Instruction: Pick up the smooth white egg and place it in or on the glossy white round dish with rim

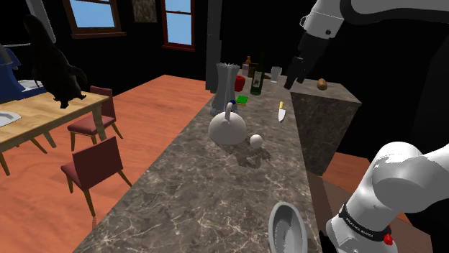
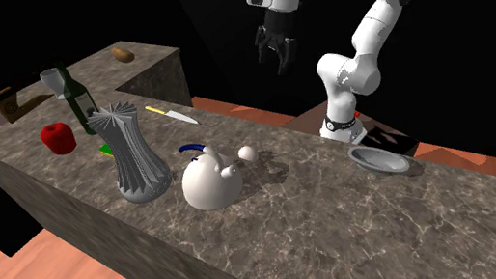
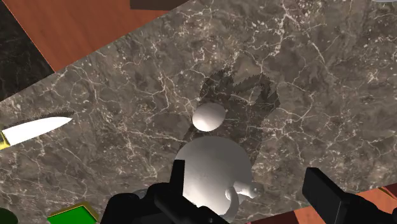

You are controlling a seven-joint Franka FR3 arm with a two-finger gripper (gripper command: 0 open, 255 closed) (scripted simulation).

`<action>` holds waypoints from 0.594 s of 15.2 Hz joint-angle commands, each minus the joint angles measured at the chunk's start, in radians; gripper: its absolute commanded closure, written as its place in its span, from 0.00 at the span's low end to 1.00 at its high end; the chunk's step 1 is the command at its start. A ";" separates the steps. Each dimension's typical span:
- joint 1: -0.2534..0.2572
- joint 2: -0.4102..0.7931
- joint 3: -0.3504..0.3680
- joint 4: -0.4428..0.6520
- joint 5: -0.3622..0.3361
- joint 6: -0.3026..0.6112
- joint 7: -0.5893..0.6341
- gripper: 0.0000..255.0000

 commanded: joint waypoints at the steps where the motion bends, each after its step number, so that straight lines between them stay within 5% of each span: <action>1: 0.000 0.000 0.000 0.000 0.000 0.000 0.000 0.00; 9: -0.032 0.065 -0.006 -0.219 0.017 0.292 0.090 0.00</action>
